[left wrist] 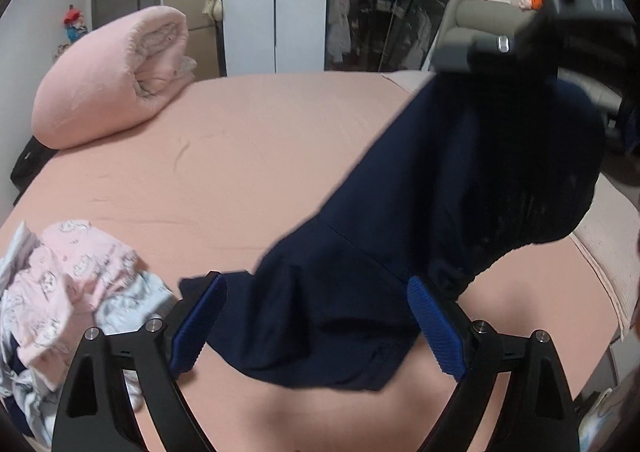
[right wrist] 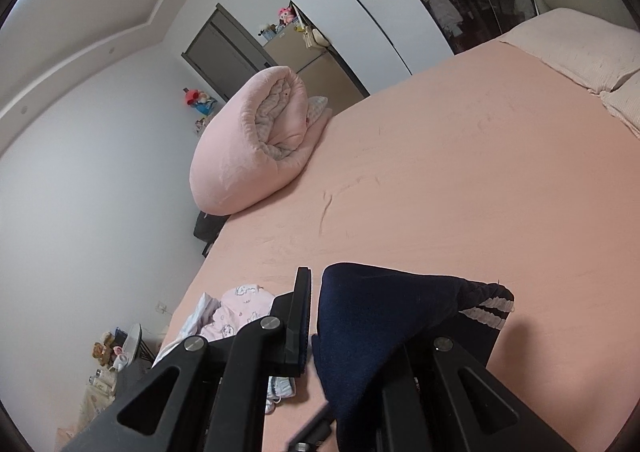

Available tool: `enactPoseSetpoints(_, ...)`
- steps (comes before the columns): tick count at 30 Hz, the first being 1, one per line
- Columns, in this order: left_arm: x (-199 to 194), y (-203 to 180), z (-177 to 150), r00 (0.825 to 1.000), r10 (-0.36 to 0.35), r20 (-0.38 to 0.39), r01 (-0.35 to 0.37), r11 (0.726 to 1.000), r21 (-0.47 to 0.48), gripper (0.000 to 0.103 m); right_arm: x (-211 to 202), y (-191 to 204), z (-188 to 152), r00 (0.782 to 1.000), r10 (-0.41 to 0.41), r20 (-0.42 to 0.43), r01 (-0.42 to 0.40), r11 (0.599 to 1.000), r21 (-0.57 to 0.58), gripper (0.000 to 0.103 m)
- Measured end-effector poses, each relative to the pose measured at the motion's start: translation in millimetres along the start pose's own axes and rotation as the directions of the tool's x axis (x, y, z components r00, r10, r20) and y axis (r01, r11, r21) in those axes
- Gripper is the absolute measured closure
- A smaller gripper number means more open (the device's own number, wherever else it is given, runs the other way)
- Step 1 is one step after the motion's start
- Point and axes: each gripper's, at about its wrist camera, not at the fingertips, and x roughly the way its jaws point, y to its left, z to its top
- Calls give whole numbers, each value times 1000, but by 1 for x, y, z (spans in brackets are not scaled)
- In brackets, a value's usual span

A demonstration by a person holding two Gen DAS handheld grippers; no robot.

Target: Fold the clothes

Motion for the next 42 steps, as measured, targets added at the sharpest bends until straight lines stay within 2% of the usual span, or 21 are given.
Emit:
enactPoseSetpoints(10, 28, -26, -21, 997, -1, -72, 4, 999, 38, 11, -16, 0, 5, 1000, -6, -2, 6, 1000, 14, 97)
enactPoseSetpoints(18, 49, -42, -41, 994, 89, -65, -85, 994, 66, 9, -26, 18, 12, 999, -32, -16, 32, 999, -19, 97)
enactPoseSetpoints(22, 56, -44, -46, 994, 109, -28, -107, 992, 66, 8, -32, 30, 12, 998, -67, -22, 66, 997, -50, 97)
enactPoseSetpoints(24, 64, -46, -48, 994, 101, -36, -97, 990, 98, 8, -32, 32, 11, 997, -79, -25, 77, 996, -53, 97)
enactPoseSetpoints(28, 82, -48, -51, 989, 131, -70, -116, 976, 186, 9, -33, 37, 8, 994, -102, -30, 100, 993, -61, 97)
enactPoseSetpoints(30, 87, -43, -51, 990, 112, -85, -98, 984, 150, 9, -33, 39, 7, 993, -114, -33, 112, 992, -65, 97)
enactPoseSetpoints(33, 99, -34, -55, 985, 41, -166, -37, 999, 28, 10, -34, 43, 5, 991, -132, -37, 129, 989, -70, 97)
enactPoseSetpoints(35, 107, -36, -60, 978, 40, -206, -40, 999, 4, 16, -34, 45, 4, 989, -144, -40, 140, 987, -74, 97)
enactPoseSetpoints(37, 105, -41, -61, 979, 25, -200, -21, 1000, 19, 36, -33, 47, 1, 987, -154, -49, 150, 985, -82, 97)
enactPoseSetpoints(38, 103, -43, -61, 982, 17, -191, -12, 1000, 29, 42, -32, 48, -1, 986, -161, -49, 156, 984, -89, 97)
enactPoseSetpoints(39, 101, -45, -61, 983, 19, -185, -12, 999, 39, 58, -32, 50, -3, 985, -167, -49, 162, 982, -97, 97)
enactPoseSetpoints(40, 98, -47, -61, 984, 20, -179, -12, 999, 49, 68, -31, 51, -5, 984, -174, -49, 168, 980, -105, 97)
enactPoseSetpoints(42, 93, -51, -60, 986, 23, -167, -11, 998, 68, 75, -31, 53, -8, 982, -181, -55, 174, 978, -119, 97)
